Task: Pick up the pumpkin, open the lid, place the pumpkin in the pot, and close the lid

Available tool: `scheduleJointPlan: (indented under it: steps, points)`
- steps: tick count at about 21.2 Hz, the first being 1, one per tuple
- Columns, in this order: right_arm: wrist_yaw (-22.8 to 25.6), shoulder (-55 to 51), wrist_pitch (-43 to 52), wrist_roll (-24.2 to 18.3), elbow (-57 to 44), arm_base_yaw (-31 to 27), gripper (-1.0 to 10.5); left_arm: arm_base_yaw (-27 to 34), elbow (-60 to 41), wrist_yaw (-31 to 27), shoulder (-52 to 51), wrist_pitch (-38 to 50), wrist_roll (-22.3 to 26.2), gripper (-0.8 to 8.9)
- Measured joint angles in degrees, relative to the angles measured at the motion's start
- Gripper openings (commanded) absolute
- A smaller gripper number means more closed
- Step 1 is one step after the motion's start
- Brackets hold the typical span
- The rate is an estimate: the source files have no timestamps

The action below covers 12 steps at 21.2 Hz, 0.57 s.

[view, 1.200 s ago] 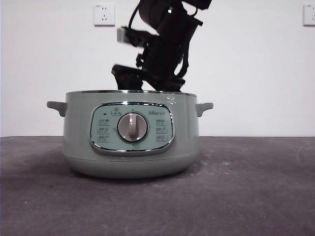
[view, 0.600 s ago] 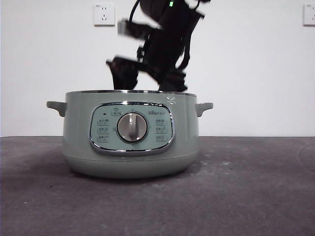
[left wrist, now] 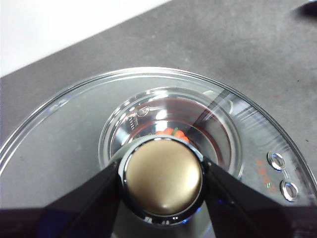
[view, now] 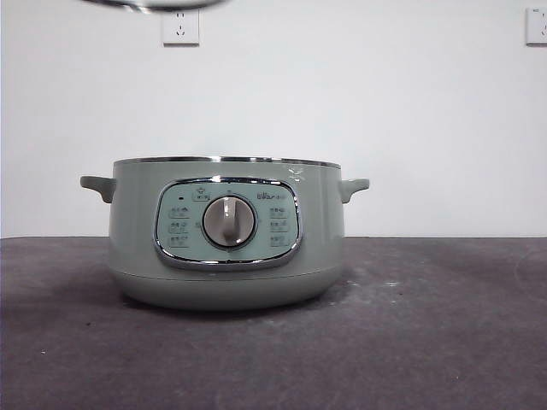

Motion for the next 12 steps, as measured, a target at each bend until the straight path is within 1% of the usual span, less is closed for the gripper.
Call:
scheduleJointPlan:
  steps: [5, 12]
  points:
    - [-0.20, -7.34, -2.58, 0.22, 0.00, 0.07, 6.0, -0.17, 0.00, 1.60, 7.06, 4.57, 0.68, -0.09]
    - [-0.17, -11.45, -5.09, 0.22, 0.00, 0.07, 6.0, -1.27, 0.00, 2.71, 16.06, 9.38, 1.11, -0.09]
